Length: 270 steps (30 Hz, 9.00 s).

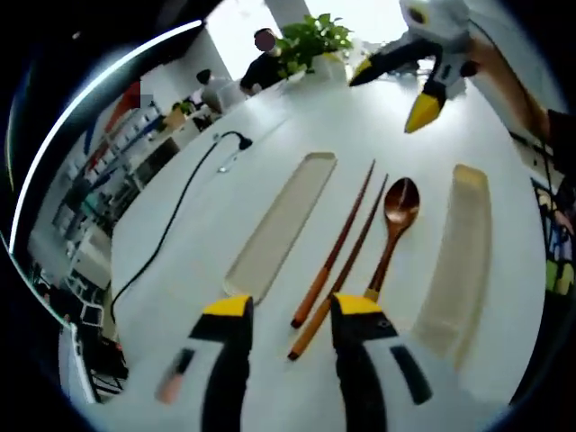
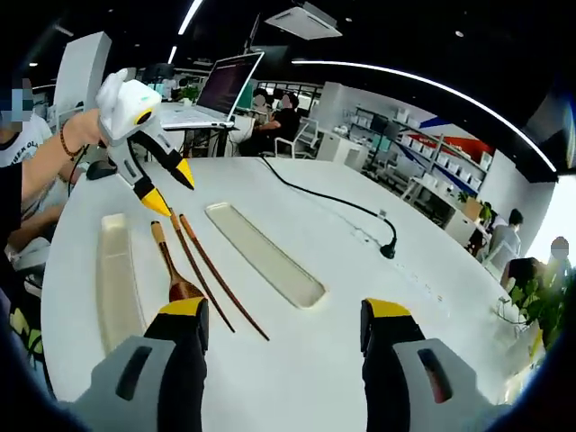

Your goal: Arrange the utensils inside the cutlery case until each visible utensil rests in its matching compartment.

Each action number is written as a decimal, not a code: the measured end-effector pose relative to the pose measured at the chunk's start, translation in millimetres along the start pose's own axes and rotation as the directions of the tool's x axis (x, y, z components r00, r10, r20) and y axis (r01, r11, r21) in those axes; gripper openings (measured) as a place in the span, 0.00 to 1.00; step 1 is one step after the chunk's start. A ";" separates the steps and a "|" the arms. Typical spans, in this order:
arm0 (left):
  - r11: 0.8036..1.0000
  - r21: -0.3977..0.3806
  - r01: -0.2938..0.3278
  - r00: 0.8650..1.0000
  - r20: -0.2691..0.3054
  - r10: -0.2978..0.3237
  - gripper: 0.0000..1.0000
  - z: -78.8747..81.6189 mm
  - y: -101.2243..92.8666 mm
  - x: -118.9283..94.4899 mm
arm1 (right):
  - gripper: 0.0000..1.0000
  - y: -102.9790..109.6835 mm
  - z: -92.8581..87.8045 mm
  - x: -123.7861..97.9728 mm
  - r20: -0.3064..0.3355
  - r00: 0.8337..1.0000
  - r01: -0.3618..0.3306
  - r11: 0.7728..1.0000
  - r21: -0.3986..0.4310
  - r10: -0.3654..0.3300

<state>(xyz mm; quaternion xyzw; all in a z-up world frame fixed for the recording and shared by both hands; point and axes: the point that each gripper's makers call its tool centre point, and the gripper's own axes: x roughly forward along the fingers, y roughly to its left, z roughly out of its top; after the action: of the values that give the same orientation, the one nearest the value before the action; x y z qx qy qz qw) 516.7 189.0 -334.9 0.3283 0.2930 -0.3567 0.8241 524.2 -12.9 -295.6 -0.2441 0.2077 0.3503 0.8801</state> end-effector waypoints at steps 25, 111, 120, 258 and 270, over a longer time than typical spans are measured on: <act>0.958 0.245 0.147 0.970 -0.226 -0.091 0.26 -3.1 5.1 20.6 | 0.37 27.9 -16.7 41.0 -0.250 0.946 -0.260 0.944 -0.202 0.207; 0.876 0.322 0.360 0.859 -0.482 -0.175 0.06 17.3 4.5 -13.1 | 0.01 53.6 18.8 24.4 -0.336 0.869 -0.465 0.831 -0.304 0.363; 0.857 0.308 0.413 0.828 -0.518 -0.213 0.06 9.4 -21.0 -30.9 | 0.01 82.7 12.5 -2.4 -0.327 0.862 -0.478 0.837 -0.267 0.388; 0.854 0.217 0.473 0.806 -0.497 -0.321 0.14 -44.7 -36.5 10.2 | 0.13 46.5 -35.8 62.1 -0.468 0.782 -0.550 0.808 -0.212 0.410; 0.835 0.176 0.521 0.751 -0.559 -0.351 0.13 -44.4 -27.2 14.2 | 0.10 53.7 -38.4 61.2 -0.515 0.743 -0.584 0.790 -0.188 0.427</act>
<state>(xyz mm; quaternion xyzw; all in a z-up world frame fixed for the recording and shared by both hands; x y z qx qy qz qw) 492.6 202.3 -381.3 0.4607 0.5051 -0.4855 0.5449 519.1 30.7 -374.2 -0.3976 0.3997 0.5436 0.6218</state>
